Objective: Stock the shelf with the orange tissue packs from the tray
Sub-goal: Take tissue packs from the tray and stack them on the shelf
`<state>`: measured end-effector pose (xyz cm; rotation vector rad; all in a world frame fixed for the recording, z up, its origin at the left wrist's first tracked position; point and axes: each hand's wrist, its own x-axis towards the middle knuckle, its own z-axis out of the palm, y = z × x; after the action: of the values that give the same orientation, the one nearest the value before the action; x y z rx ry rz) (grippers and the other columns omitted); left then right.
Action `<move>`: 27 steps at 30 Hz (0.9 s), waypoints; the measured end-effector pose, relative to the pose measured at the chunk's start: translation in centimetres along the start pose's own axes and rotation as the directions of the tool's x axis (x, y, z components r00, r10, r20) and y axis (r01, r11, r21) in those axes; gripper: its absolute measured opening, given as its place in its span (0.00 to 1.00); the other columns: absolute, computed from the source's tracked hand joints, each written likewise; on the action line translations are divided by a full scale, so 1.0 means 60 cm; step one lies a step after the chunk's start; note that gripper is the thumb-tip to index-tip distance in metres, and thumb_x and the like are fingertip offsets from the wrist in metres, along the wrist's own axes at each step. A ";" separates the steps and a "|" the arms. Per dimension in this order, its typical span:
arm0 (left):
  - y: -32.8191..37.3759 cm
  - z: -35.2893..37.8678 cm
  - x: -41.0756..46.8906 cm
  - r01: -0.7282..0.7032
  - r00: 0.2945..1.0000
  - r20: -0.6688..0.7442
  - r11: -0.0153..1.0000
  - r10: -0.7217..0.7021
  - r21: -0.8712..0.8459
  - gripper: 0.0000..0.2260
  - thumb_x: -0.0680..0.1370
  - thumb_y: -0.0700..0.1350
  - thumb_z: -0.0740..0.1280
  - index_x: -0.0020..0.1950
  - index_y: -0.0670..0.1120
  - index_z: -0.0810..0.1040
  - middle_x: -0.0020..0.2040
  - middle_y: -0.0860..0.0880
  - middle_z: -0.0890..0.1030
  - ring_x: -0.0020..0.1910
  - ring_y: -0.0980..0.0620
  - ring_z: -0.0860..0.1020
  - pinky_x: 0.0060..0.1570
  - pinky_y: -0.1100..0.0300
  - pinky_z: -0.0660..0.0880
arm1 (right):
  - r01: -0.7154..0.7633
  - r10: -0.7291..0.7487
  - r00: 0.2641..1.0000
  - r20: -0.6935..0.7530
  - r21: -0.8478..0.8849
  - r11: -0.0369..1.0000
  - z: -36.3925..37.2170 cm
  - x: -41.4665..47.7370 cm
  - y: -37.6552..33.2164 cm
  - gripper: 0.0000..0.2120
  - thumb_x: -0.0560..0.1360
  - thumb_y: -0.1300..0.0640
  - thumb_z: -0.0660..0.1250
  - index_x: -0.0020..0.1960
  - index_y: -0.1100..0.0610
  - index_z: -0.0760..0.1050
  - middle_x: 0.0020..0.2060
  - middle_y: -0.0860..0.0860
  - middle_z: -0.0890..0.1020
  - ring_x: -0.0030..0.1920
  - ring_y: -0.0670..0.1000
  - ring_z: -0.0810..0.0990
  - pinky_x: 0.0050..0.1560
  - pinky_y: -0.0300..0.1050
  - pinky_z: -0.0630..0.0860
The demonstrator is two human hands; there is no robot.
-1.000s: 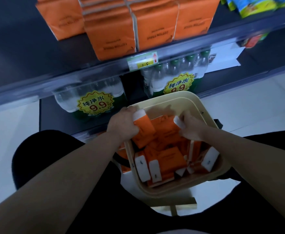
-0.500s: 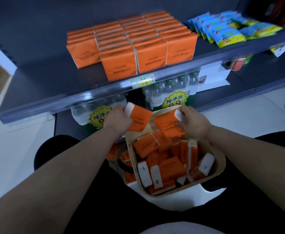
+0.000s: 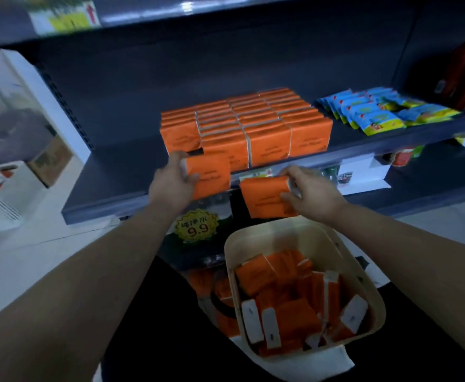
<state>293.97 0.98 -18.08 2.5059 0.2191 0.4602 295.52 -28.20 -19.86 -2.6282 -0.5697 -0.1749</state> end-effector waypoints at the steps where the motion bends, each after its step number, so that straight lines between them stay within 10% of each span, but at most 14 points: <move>1: -0.008 -0.016 0.016 0.021 0.998 -0.060 1.000 -0.020 0.000 0.17 0.78 0.51 0.65 0.64 0.55 0.64 0.54 0.43 0.78 0.50 0.41 0.77 0.43 0.50 0.74 | 0.023 -0.023 0.999 -0.023 -0.004 1.000 -0.003 0.016 -0.012 0.20 0.75 0.52 0.66 0.65 0.50 0.67 0.57 0.53 0.76 0.57 0.57 0.72 0.52 0.47 0.69; 14: -0.123 -0.067 0.174 0.065 0.995 -0.075 0.997 -0.062 0.033 0.15 0.75 0.38 0.65 0.60 0.47 0.69 0.56 0.41 0.75 0.52 0.44 0.75 0.46 0.55 0.70 | 0.308 -0.311 0.950 -0.027 -0.085 0.948 0.019 0.182 -0.159 0.22 0.72 0.61 0.67 0.64 0.51 0.69 0.60 0.53 0.70 0.51 0.59 0.77 0.49 0.50 0.76; 27: -0.166 -0.034 0.315 0.035 0.996 0.080 0.998 -0.031 -0.048 0.16 0.69 0.36 0.71 0.50 0.52 0.73 0.56 0.43 0.75 0.48 0.48 0.77 0.44 0.59 0.74 | 0.248 -0.250 0.968 -0.017 -0.096 0.964 0.076 0.275 -0.209 0.20 0.74 0.57 0.67 0.65 0.50 0.72 0.59 0.52 0.69 0.50 0.55 0.76 0.49 0.47 0.75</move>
<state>310.21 15.01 -16.95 2.4634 0.2148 0.3481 305.37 -9.87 -15.49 -2.6298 -0.9022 -0.3241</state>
